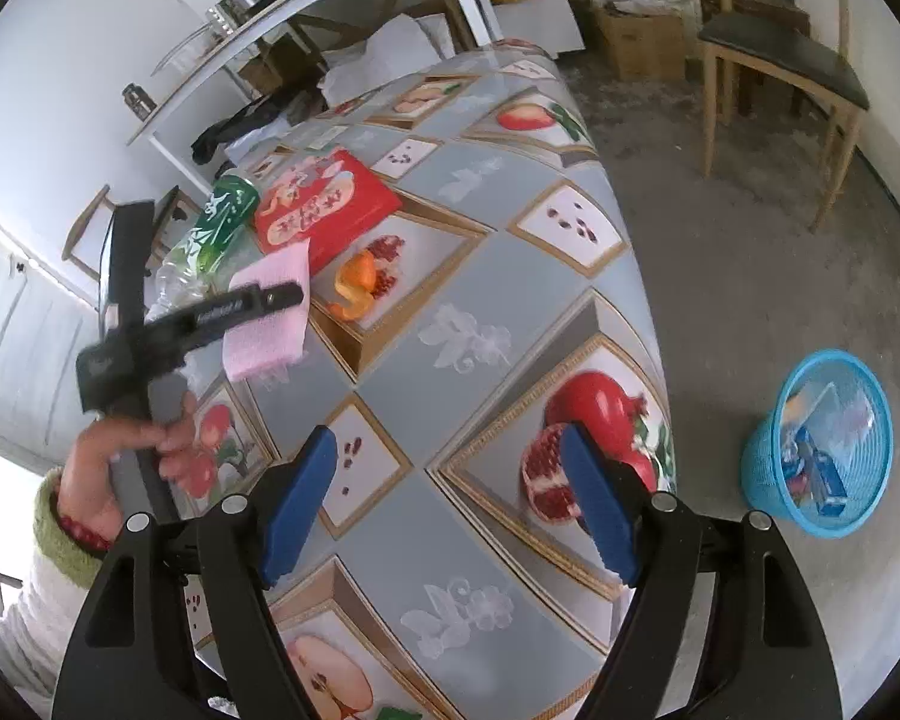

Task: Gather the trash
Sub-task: 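Move back to the table and grasp the pink scrubber sponge with the left gripper, then grasp the orange peel with the right gripper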

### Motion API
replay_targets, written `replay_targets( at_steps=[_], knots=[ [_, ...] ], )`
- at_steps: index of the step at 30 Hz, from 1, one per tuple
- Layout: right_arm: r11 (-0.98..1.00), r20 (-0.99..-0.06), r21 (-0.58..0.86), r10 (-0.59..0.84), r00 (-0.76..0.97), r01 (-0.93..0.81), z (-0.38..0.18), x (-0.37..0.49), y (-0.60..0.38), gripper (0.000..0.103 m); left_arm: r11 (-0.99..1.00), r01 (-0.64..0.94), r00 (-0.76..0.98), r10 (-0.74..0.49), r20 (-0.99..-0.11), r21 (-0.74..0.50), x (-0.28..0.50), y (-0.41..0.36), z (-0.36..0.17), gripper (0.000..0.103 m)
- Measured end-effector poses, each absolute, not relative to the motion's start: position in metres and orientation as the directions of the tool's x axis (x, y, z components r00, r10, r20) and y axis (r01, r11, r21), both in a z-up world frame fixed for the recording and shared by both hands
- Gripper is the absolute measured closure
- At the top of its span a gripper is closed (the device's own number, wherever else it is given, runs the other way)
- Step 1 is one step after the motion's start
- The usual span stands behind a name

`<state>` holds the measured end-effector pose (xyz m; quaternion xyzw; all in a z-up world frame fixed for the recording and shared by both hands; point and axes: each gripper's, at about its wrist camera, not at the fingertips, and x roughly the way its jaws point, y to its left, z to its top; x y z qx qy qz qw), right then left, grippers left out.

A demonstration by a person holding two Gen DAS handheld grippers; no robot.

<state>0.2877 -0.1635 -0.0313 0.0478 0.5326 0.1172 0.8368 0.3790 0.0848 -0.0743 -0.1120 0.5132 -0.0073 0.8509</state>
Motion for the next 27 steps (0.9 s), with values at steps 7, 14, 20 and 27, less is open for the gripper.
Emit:
replay_targets(
  at_steps=[7, 14, 20, 27],
  knots=[
    [0.953, -0.890, 0.134, 0.236, 0.389, -0.272, -0.044, 0.326, -0.118, 0.028, 0.972, -0.115, 0.474, -0.126, -0.872, -0.203, 0.324, 0.105, -0.074, 0.025],
    [0.908, -0.894, -0.028, 0.164, 0.417, -0.418, -0.077, 0.363, -0.059, 0.029, 0.965, -0.137, 0.485, -0.132, -0.865, -0.224, 0.265, 0.117, -0.074, 0.025],
    [0.919, -0.903, -0.055, 0.121, 0.412, -0.391, -0.096, 0.388, -0.048, 0.049, 0.967, -0.123, 0.492, -0.138, -0.860, -0.225, 0.245, 0.115, -0.074, 0.025],
    [0.921, -0.900, -0.077, 0.100, 0.424, -0.382, -0.105, 0.393, -0.041, 0.065, 0.966, -0.119, 0.499, -0.142, -0.855, -0.230, 0.240, 0.114, -0.075, 0.025]
  ],
)
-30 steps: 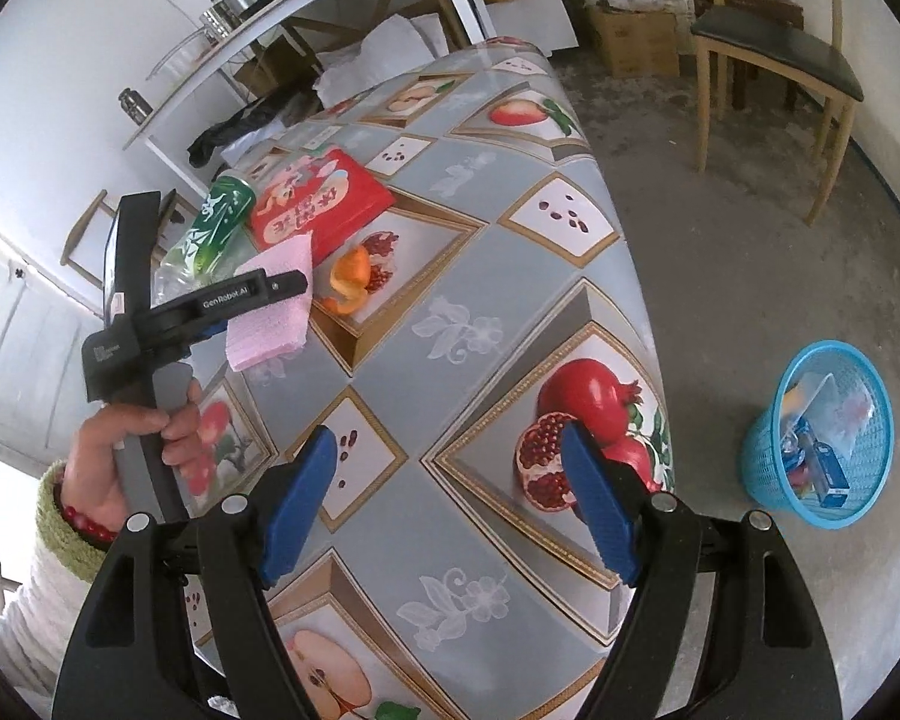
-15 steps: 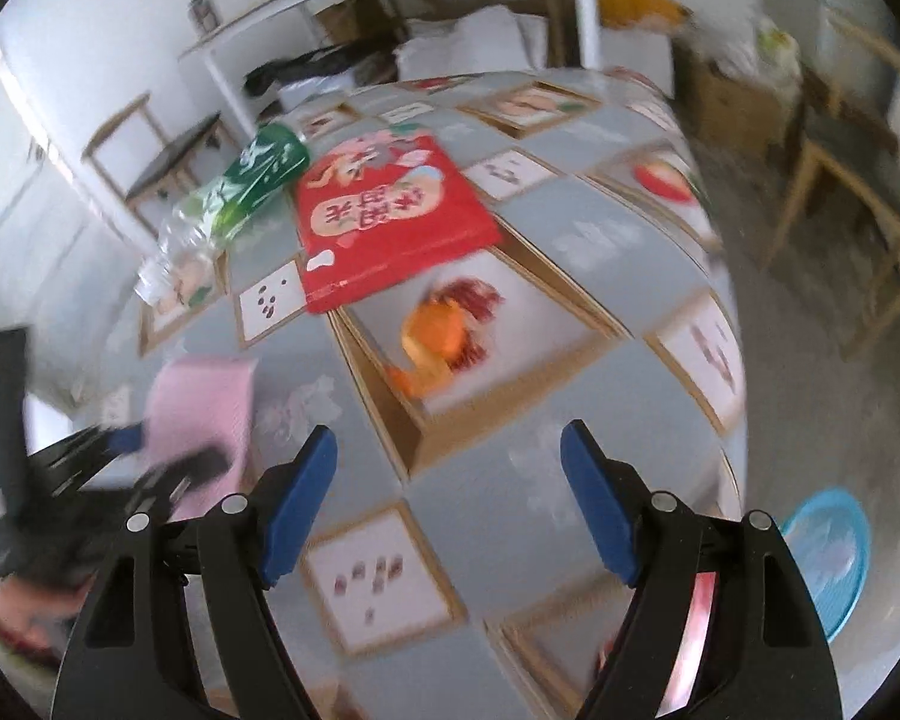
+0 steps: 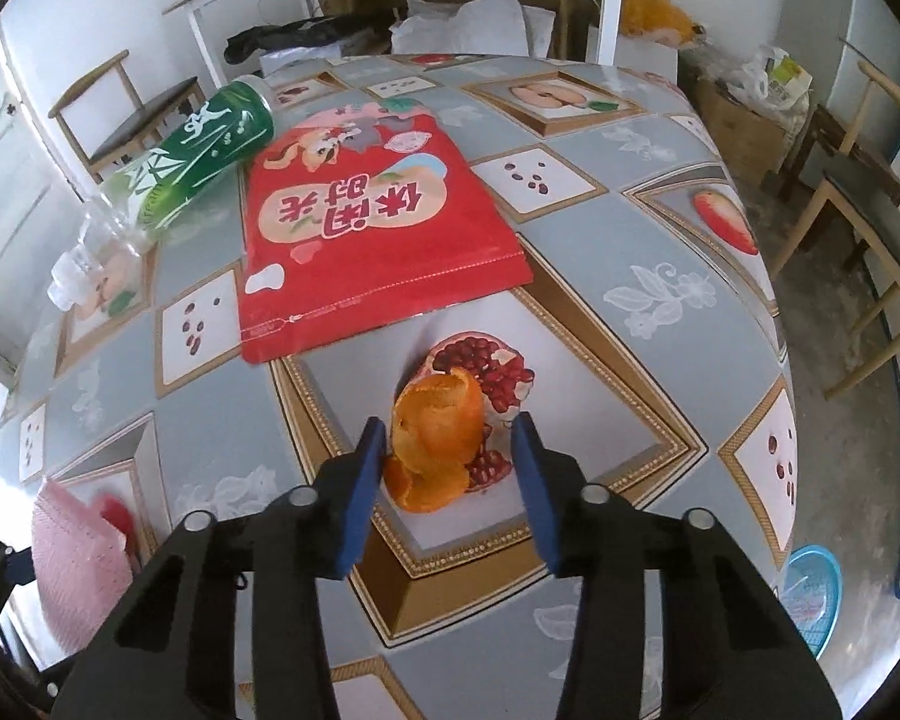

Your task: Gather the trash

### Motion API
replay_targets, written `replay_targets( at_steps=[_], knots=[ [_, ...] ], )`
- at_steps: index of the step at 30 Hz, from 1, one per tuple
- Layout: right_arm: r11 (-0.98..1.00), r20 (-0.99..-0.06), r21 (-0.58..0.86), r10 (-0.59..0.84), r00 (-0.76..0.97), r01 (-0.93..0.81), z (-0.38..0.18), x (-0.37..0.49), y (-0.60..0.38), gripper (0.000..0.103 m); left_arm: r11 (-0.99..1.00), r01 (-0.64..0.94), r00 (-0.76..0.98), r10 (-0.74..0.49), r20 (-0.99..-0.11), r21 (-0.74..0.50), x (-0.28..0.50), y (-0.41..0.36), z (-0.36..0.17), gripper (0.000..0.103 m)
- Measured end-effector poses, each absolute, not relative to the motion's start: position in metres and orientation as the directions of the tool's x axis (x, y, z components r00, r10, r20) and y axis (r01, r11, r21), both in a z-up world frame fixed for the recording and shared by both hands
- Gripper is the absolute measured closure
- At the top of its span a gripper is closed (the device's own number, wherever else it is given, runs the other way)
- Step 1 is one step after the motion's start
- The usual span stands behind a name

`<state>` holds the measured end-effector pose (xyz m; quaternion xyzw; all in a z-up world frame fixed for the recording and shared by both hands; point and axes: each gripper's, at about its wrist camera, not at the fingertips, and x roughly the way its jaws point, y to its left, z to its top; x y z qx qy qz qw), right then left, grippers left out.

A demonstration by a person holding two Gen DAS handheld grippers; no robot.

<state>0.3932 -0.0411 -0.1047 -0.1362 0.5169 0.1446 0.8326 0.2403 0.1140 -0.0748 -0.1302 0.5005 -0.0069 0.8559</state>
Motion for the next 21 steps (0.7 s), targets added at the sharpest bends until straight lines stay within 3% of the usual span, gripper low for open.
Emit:
replay_targets(
  at_steps=[5, 21],
  knots=[
    [0.928, -0.897, -0.066, 0.106, 0.430, -0.366, -0.102, 0.390, -0.044, 0.083, 0.965, -0.118, 0.498, -0.145, -0.855, -0.232, 0.241, 0.114, -0.075, 0.025],
    [0.945, -0.906, 0.088, 0.207, 0.369, -0.314, -0.086, 0.339, -0.076, 0.088, 0.963, -0.104, 0.499, -0.165, -0.851, -0.248, 0.236, 0.106, -0.073, 0.025]
  ],
)
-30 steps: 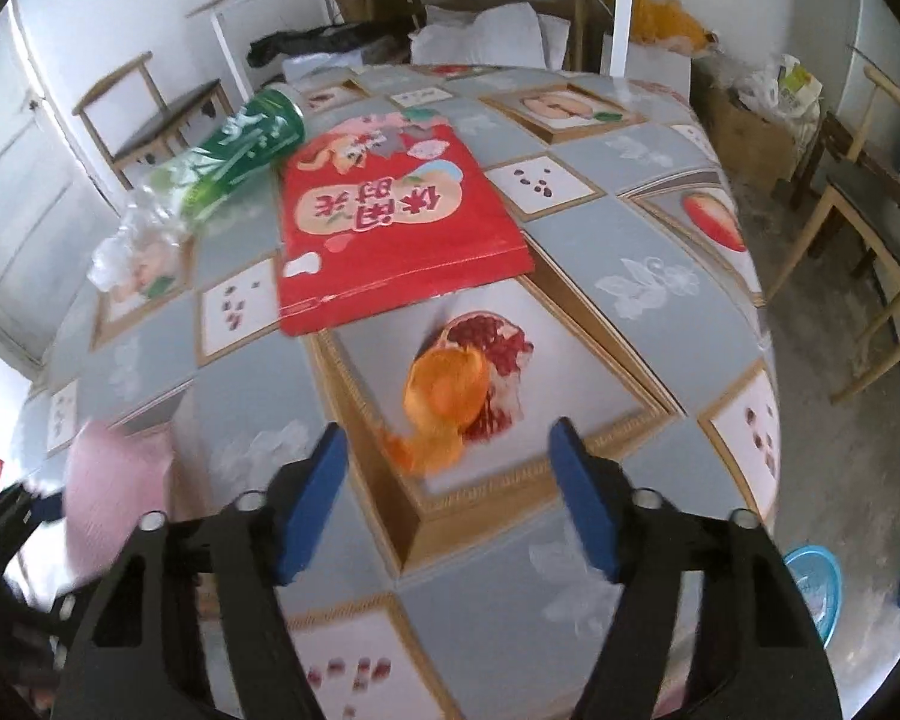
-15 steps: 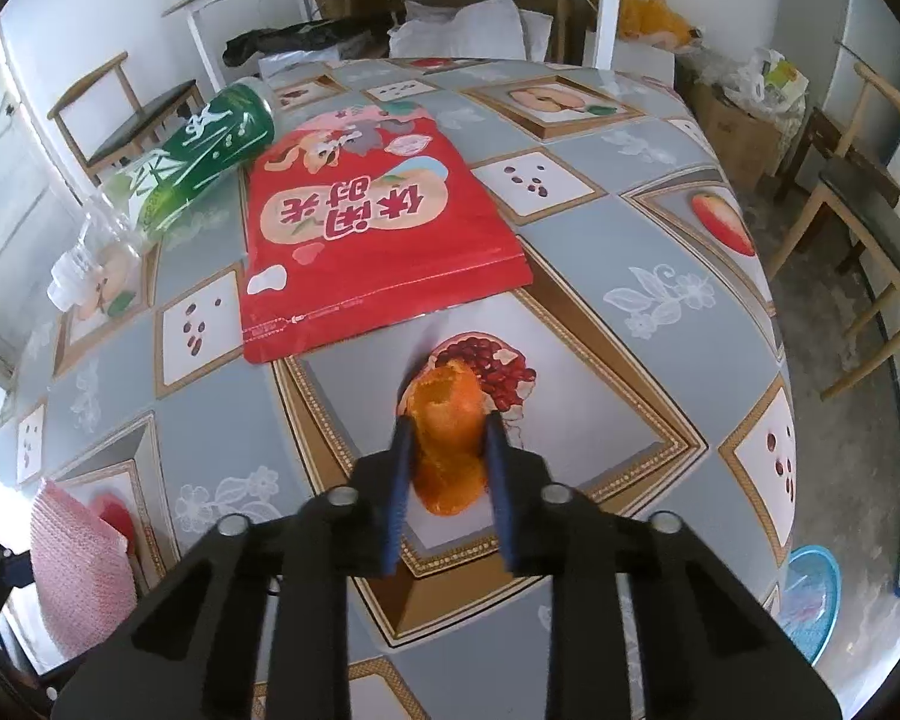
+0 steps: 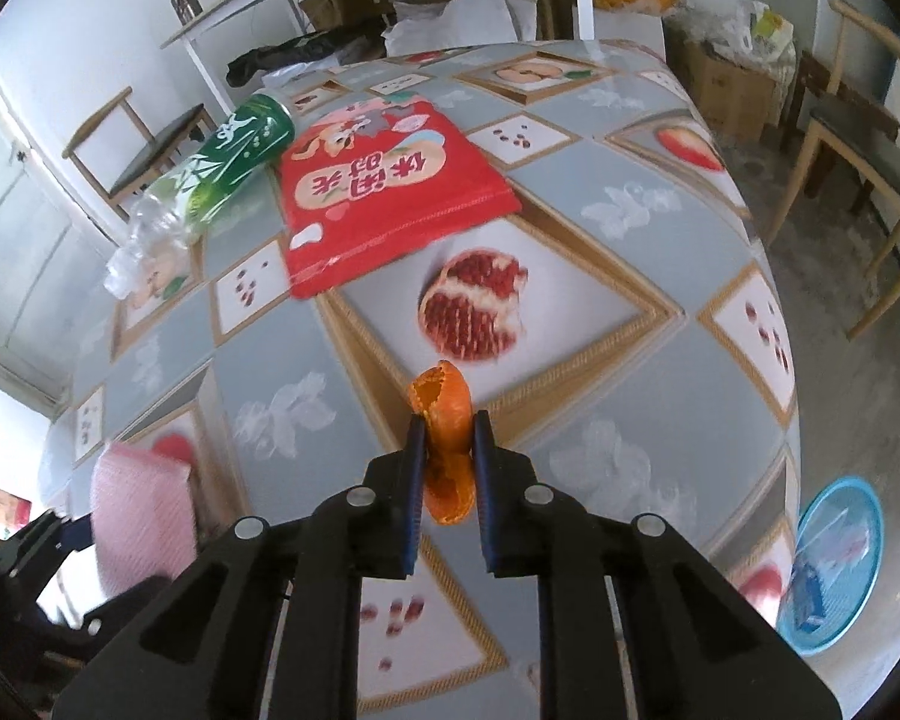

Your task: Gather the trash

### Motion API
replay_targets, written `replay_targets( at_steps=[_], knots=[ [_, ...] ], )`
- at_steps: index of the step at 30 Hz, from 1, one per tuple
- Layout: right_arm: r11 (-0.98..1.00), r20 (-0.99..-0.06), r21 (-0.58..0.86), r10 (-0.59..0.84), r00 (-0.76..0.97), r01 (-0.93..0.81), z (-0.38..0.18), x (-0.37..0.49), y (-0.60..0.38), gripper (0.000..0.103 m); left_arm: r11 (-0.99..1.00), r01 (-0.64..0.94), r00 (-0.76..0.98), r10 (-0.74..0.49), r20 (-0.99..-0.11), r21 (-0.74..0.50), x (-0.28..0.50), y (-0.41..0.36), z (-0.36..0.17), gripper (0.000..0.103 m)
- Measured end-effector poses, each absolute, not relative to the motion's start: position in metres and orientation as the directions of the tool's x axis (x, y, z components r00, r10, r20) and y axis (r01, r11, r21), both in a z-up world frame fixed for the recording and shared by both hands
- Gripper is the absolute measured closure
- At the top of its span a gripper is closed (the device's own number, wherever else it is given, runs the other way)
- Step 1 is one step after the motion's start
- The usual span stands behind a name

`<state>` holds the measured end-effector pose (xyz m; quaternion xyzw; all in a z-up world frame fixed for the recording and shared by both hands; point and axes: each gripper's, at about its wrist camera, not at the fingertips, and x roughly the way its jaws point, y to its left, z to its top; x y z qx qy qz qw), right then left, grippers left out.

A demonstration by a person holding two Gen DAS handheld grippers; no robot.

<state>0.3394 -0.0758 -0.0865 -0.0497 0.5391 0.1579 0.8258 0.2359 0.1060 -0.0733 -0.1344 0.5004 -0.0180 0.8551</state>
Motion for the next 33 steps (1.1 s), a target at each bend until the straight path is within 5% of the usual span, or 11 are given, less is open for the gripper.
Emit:
replay_targets(
  at_steps=[17, 33],
  knots=[
    [0.948, -0.889, 0.260, 0.310, 0.338, -0.184, -0.073, 0.279, -0.119, 0.088, 0.967, -0.061, 0.541, -0.176, -0.823, -0.247, 0.224, 0.093, -0.051, 0.025],
    [0.943, -0.884, 0.280, 0.326, 0.335, -0.178, -0.065, 0.263, -0.118, 0.088, 0.976, -0.037, 0.558, -0.157, -0.815, -0.213, 0.215, 0.082, -0.044, 0.025]
  ],
)
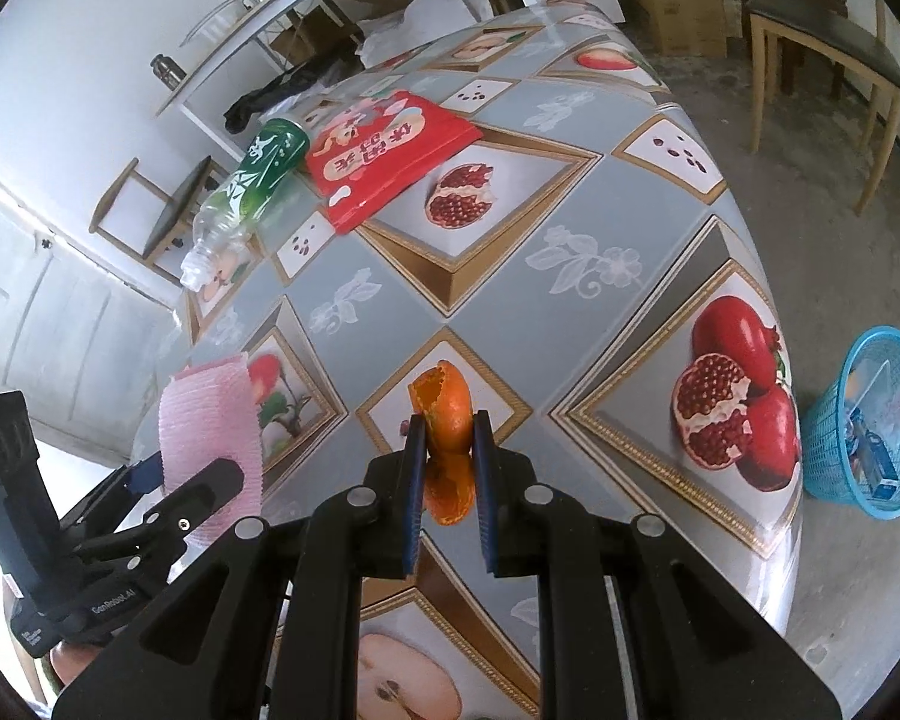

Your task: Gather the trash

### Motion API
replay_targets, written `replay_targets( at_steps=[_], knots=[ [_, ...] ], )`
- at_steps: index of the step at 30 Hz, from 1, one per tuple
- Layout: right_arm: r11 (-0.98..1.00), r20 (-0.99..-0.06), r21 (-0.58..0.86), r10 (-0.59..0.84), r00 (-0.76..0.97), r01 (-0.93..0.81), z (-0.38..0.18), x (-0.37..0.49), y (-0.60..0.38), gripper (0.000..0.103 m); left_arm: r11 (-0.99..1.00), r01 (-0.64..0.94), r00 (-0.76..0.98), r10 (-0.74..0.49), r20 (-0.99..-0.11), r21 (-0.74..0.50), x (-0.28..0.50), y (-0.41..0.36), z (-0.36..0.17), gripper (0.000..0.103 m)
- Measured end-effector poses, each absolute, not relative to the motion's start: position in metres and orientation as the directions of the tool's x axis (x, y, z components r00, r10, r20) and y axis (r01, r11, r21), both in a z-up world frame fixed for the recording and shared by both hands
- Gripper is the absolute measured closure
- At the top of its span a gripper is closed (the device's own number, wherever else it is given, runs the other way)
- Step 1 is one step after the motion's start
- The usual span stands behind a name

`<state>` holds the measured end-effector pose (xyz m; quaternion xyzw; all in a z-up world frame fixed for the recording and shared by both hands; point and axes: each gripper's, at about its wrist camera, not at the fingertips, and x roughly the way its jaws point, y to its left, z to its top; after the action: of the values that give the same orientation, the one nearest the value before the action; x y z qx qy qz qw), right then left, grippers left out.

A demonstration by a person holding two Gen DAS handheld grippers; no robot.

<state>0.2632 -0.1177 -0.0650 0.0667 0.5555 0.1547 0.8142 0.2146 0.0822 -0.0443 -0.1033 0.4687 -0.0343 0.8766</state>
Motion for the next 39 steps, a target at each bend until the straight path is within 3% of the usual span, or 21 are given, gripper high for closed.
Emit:
replay_targets(
  at_steps=[21, 39],
  knots=[
    [0.935, -0.876, 0.294, 0.346, 0.336, -0.197, -0.057, 0.257, -0.114, 0.088, 0.975, -0.037, 0.568, -0.159, -0.807, -0.217, 0.207, 0.081, -0.039, 0.025],
    [0.930, -0.820, 0.338, 0.368, 0.439, -0.148, -0.018, 0.246, -0.159, 0.088, 0.967, 0.057, 0.624, -0.229, -0.747, -0.249, 0.211, 0.039, 0.007, 0.025]
  ],
)
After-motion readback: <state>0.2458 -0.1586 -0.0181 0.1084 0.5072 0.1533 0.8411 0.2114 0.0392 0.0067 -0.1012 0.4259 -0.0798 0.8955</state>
